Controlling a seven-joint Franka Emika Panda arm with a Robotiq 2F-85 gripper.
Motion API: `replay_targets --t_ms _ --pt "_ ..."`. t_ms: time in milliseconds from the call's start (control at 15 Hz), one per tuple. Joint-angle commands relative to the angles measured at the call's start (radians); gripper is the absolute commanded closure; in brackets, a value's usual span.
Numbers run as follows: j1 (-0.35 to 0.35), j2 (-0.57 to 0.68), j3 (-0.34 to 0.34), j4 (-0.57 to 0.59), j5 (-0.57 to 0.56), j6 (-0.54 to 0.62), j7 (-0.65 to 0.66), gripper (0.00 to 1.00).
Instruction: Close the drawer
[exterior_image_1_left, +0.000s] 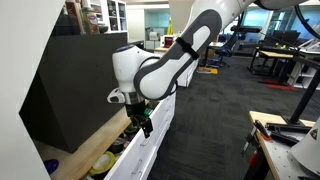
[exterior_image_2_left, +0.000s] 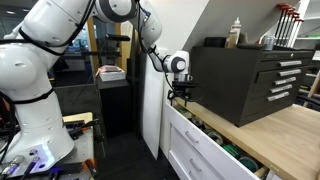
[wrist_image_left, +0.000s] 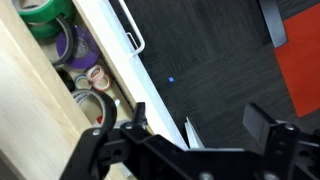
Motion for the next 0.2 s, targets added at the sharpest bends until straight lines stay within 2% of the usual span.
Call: replay_targets --t_ms 0,133 --pt "-0.005 -0.001 0.006 -0.009 -0.006 -0.003 0.024 0.0" --pt "-0.005 -0.008 0.006 -0.023 -0.007 -0.002 0.041 0.0"
